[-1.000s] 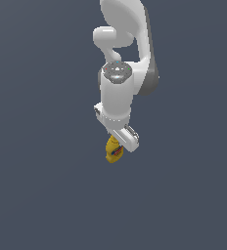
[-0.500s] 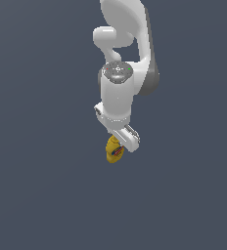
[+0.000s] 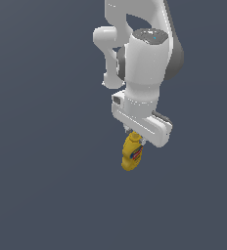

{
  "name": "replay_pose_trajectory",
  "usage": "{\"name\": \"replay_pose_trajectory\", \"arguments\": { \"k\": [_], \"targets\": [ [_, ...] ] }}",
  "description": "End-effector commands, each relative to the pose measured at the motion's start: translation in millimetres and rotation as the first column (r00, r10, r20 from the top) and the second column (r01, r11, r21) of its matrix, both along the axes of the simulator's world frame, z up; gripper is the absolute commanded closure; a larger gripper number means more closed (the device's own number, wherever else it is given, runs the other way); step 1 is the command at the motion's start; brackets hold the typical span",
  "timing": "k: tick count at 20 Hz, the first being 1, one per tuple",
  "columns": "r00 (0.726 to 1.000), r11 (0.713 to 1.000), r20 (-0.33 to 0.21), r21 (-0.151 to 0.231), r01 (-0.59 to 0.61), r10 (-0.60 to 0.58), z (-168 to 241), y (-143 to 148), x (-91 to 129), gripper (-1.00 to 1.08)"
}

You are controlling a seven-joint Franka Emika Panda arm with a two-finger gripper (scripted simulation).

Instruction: Pick up the object and move it to a goal position.

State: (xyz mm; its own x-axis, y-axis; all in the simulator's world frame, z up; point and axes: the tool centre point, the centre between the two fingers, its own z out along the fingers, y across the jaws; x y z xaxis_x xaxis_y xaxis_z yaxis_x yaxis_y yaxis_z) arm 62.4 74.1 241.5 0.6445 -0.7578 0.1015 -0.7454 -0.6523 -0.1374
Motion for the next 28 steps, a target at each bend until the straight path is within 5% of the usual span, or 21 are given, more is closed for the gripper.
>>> {"name": "replay_pose_trajectory", "arguments": {
  "k": [1, 8, 13, 19, 28],
  "targets": [
    [0.996, 1.0, 0.085, 0.007, -0.011, 0.01, 39, 28, 14, 1.08],
    [0.956, 0.999, 0.29, 0.013, -0.039, 0.034, 138, 103, 32, 1.08],
    [0.926, 0.999, 0.376, 0.009, -0.051, 0.044, 181, 134, 34, 1.08],
    [0.906, 0.998, 0.421, 0.004, -0.056, 0.05, 204, 151, 32, 1.08],
    [0.911, 0.998, 0.41, -0.001, -0.057, 0.053, 198, 151, 33, 1.08]
  ]
}}
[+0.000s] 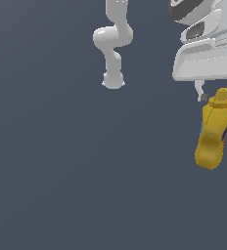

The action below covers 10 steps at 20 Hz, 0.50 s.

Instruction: Pick up the object and move it to a goal position.

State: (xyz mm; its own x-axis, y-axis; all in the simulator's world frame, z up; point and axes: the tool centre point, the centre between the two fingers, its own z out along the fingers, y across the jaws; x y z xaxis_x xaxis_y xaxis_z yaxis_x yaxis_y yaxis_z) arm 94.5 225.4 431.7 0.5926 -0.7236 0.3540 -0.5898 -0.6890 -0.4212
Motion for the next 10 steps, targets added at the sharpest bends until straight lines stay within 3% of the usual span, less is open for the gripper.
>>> {"name": "replay_pose_trajectory", "arguments": {
  "k": [1, 10],
  "targets": [
    [1.0, 1.0, 0.011, 0.004, 0.0, 0.0, 9, -2, 2, 1.08],
    [1.0, 1.0, 0.011, 0.004, -0.001, 0.001, 22, -14, 17, 1.08]
  ]
}}
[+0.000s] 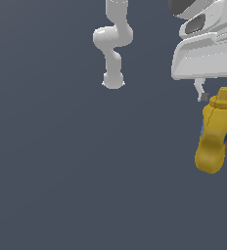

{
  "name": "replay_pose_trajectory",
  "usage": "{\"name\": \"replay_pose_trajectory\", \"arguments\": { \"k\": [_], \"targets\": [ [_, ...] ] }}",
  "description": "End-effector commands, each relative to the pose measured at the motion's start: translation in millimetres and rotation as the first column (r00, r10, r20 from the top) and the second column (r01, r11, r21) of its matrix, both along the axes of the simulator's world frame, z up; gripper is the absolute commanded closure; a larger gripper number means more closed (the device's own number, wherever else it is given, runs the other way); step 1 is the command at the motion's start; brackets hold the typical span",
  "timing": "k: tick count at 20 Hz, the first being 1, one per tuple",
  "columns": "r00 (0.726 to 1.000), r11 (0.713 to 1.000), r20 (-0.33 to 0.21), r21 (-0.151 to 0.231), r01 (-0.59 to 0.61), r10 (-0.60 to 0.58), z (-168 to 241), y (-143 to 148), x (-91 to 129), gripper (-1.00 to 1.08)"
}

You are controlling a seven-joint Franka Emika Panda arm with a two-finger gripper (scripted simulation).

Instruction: Pick up the object and move it to a goal position.

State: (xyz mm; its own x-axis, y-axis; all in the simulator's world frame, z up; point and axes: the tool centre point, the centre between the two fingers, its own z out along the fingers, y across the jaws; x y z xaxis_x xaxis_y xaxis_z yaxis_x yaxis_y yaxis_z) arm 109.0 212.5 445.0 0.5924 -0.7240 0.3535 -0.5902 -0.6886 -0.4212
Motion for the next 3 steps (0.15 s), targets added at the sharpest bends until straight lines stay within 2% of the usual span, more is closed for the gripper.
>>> {"name": "replay_pose_trajectory", "arguments": {
  "k": [1, 3],
  "targets": [
    [1.0, 1.0, 0.011, 0.004, -0.001, 0.001, 9.6, -1.2, 2.6, 1.08],
    [1.0, 1.0, 0.011, 0.004, -0.001, 0.001, 9.8, -1.1, 2.9, 1.08]
  ]
}}
